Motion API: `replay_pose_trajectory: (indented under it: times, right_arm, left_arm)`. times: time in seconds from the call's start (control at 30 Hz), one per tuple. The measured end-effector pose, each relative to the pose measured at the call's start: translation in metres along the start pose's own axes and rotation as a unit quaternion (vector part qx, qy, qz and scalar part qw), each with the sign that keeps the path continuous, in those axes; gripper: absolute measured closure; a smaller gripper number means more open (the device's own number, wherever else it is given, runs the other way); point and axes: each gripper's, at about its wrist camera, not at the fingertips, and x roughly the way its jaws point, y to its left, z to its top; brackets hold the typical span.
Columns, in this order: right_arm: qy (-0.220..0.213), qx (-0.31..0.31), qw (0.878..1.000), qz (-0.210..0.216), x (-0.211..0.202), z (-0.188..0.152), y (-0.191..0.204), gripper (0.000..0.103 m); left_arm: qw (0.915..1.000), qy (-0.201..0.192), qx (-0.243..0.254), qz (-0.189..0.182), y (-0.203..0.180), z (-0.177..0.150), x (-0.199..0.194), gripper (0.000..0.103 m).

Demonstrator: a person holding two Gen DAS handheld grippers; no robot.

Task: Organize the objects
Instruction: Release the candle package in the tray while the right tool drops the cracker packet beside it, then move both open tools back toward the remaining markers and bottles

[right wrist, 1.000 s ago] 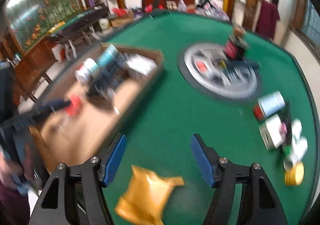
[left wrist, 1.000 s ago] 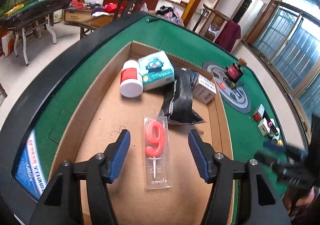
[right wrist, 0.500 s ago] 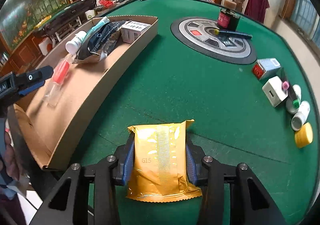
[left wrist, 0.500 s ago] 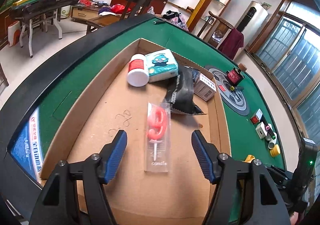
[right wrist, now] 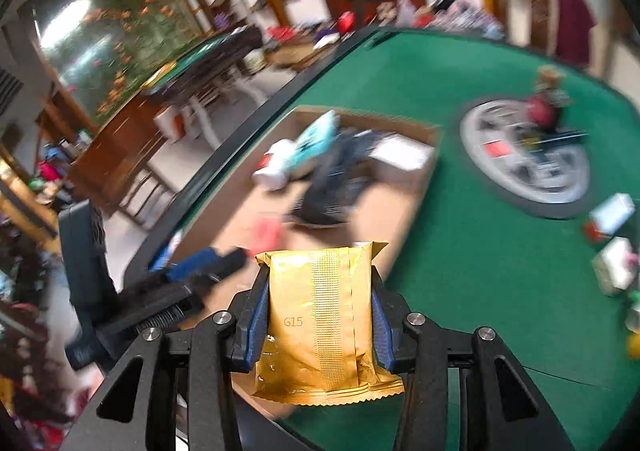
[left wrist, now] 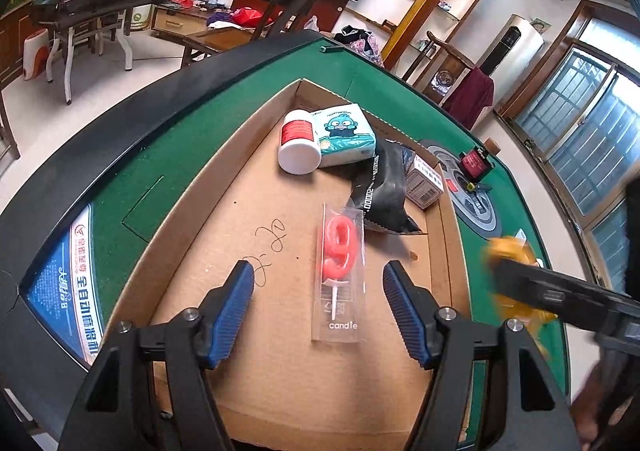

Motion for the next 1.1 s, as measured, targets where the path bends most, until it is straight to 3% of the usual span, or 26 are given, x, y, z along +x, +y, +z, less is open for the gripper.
replay_pose_trajectory:
  times: [0.13,0.27,0.43,0.57,0.7,0.83,0.93,1.1]
  right_arm:
    - [0.036,0.017,0.999,0.005,0.044,0.007,0.004,0.055]
    - [0.046,0.021,0.998,-0.041,0.064,0.011,-0.01,0.055]
    - [0.047,0.016,0.997,-0.065,0.071,0.017,-0.017,0.055]
    - [0.058,0.011,0.997,-0.04,0.075,0.016,-0.014,0.053]
    - [0.03,0.019,0.999,-0.029,0.055,0.018,-0.018,0.051]
    - [-0.022,0.008,0.999,-0.049,0.015,0.018,-0.025,0.032]
    - [-0.062,0.016,0.995,-0.077,-0.014,0.012,-0.042,0.022]
    - [-0.08,0.056,0.991,-0.096,-0.045,-0.013,-0.084,0.021]
  left_arm:
    - [0.9999,-0.003,0.007,0.012,0.003,0.0,-0.004,0.039]
    - [1.0,-0.007,-0.001,-0.003,0.007,0.002,-0.009,0.038]
    - [0.9997,-0.013,-0.013,-0.015,0.008,0.002,-0.011,0.036]
    - [0.9995,-0.017,-0.019,-0.021,0.009,0.001,-0.015,0.035]
    - [0.9995,-0.017,-0.02,-0.016,0.007,0.001,-0.019,0.032]
    - [0.9995,-0.017,-0.015,-0.022,-0.001,0.0,-0.02,0.027]
    - [0.9993,-0.015,0.022,-0.024,-0.025,-0.005,-0.02,0.027]
    - [0.9946,0.013,0.088,-0.054,-0.076,-0.023,-0.01,0.027]
